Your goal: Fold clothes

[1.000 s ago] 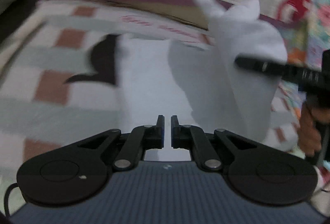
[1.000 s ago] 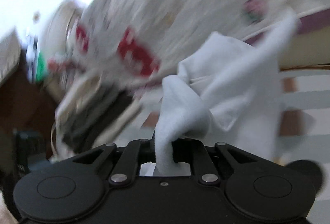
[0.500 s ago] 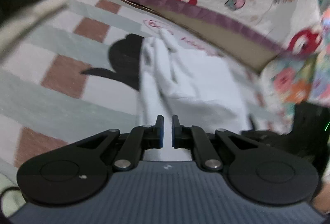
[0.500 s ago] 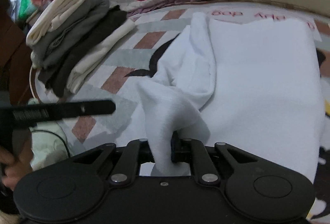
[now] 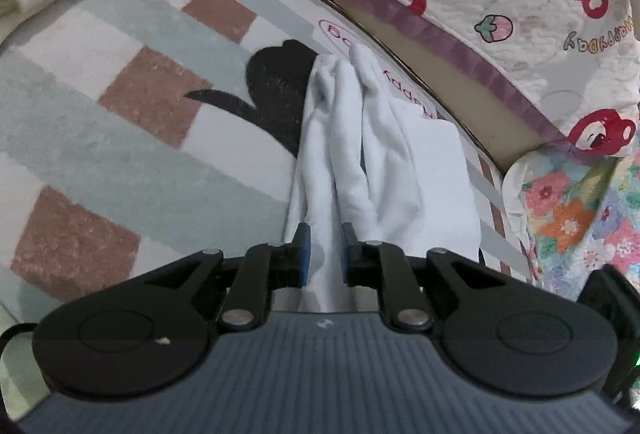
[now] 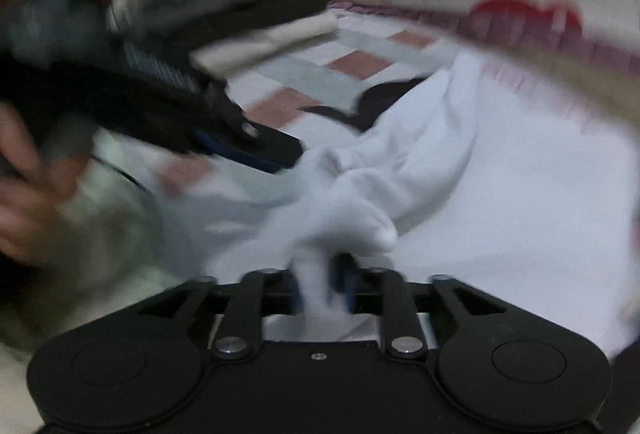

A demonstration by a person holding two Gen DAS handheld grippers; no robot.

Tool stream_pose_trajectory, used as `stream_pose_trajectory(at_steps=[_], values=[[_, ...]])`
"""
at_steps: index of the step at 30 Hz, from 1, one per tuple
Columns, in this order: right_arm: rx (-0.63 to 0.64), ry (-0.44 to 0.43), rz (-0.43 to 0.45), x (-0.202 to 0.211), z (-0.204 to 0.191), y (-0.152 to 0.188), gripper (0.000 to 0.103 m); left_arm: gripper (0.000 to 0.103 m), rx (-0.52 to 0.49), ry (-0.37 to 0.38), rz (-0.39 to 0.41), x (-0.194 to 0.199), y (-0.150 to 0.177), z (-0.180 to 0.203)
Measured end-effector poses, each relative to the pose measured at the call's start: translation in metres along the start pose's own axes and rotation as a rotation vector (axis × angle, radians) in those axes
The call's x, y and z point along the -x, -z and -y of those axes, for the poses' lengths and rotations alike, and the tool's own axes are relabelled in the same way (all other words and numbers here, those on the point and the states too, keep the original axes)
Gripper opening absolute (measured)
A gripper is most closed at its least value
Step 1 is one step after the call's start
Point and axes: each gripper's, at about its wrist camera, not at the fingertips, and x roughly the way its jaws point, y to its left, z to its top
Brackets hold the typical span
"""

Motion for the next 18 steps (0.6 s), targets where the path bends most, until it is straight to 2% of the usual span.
stream_pose_trajectory(at_steps=[1, 2, 4, 7, 10, 12, 14, 16, 17, 18], values=[[-0.088, -0.095, 0.011, 0.006, 0.009, 0.003, 0.041, 0.013, 0.001, 0.006, 0.0, 0.0, -0.001, 0.0], [-0.142, -0.139, 0.031, 0.014, 0.016, 0.005, 0.041, 0.017, -0.007, 0.01, -0.001, 0.001, -0.001, 0.002], [-0.16, -0.114, 0.084, 0.036, 0.022, 0.005, 0.04, 0.025, -0.024, 0.003, -0.007, 0.003, -0.002, 0.006], [-0.151, -0.039, 0.16, 0.075, 0.035, 0.003, 0.041, 0.026, 0.001, 0.023, -0.006, 0.012, -0.004, 0.005], [-0.091, 0.084, 0.166, 0.107, 0.047, -0.003, 0.042, 0.03, 0.03, 0.086, -0.01, 0.019, -0.008, 0.004], [-0.007, 0.192, 0.144, 0.125, 0.048, 0.0, 0.045, 0.039, 0.013, 0.092, -0.041, 0.017, -0.007, 0.009], [0.17, 0.338, 0.083, 0.133, 0.036, 0.013, 0.053, 0.05, -0.007, 0.089, -0.074, 0.015, -0.006, 0.013], [0.392, 0.548, 0.023, 0.133, 0.017, 0.036, 0.056, 0.051, -0.026, 0.03, -0.101, 0.01, 0.0, 0.015], [0.418, 0.589, 0.008, 0.135, 0.014, 0.047, 0.056, 0.051, -0.023, 0.028, -0.104, 0.008, 0.002, 0.015], [0.376, 0.575, 0.004, 0.139, 0.018, 0.054, 0.056, 0.051, -0.028, 0.045, -0.109, 0.007, 0.003, 0.017]])
